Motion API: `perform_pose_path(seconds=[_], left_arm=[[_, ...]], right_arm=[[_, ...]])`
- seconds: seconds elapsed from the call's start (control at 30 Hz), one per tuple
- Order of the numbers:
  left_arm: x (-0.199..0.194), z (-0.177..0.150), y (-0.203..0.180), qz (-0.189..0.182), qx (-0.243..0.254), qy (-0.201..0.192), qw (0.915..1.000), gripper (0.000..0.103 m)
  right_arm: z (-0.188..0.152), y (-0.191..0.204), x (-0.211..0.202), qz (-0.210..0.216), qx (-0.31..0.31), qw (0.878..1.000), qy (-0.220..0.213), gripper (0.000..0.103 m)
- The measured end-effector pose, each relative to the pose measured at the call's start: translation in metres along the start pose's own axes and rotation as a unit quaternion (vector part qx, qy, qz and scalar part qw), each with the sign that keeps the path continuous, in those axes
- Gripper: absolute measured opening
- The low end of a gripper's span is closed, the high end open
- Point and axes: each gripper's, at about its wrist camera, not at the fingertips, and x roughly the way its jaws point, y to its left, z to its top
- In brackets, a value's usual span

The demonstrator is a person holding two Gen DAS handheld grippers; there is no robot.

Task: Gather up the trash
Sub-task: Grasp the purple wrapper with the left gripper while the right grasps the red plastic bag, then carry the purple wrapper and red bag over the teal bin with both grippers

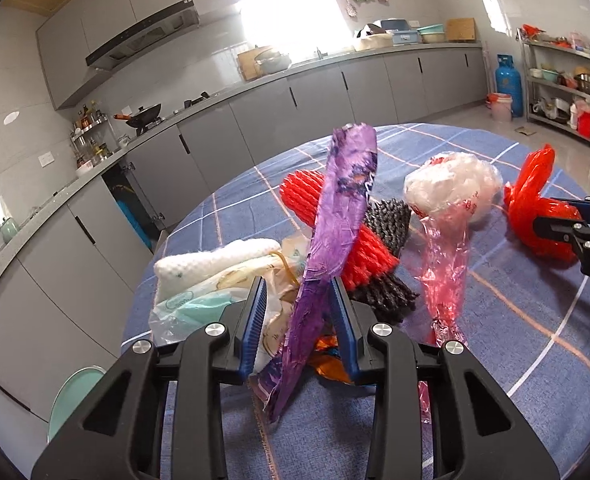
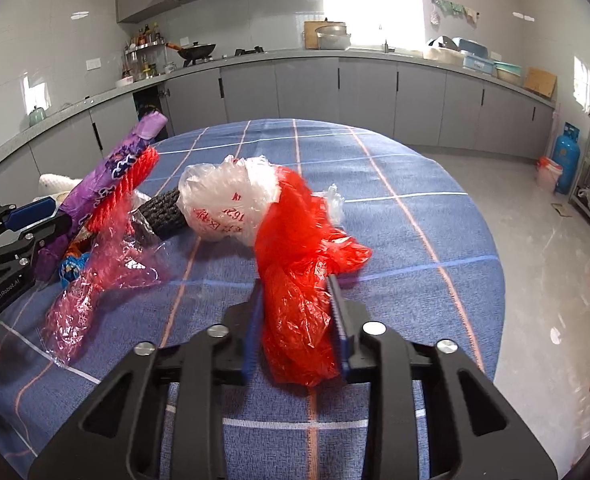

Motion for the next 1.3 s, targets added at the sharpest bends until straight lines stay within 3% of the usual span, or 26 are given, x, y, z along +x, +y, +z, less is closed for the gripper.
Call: perform_pose_path(seconds=[0.1,0.2,0.63,0.9,1.3], left_arm=[[0.0,0.001,-0.002,-0.015,0.005,0.001,0.9999,0.006],[-0.006,0.003,-0.001,-0.016,0.003,-0.005,0.9999,0.002],[-0.071,0.014,0.03,0.017,-0.041,-0.069,0.9966,0.002],[-0.092,0.004,0.07,0.066,-0.088,-0.073,0.9912,0.002],[-0.118,-0.026,0.118,0.124,-0.136,-0.065,0.9807,0.002]], right_arm=[[0.002,0.0,-0.004,0.004,0.001,1.0,-0.01,0.018],[0.006,0.002,-0.014,0.009,0.0,1.0,-0.028,0.016],[0.046,0.038,-0.042,0.07,-0.006,0.994,-0.087,0.016],[0.07,0.085,-0.041,0.138,-0.024,0.983,-0.116,0.016],[0.087,0.158,-0.028,0.205,-0.06,0.97,-0.117,0.016]])
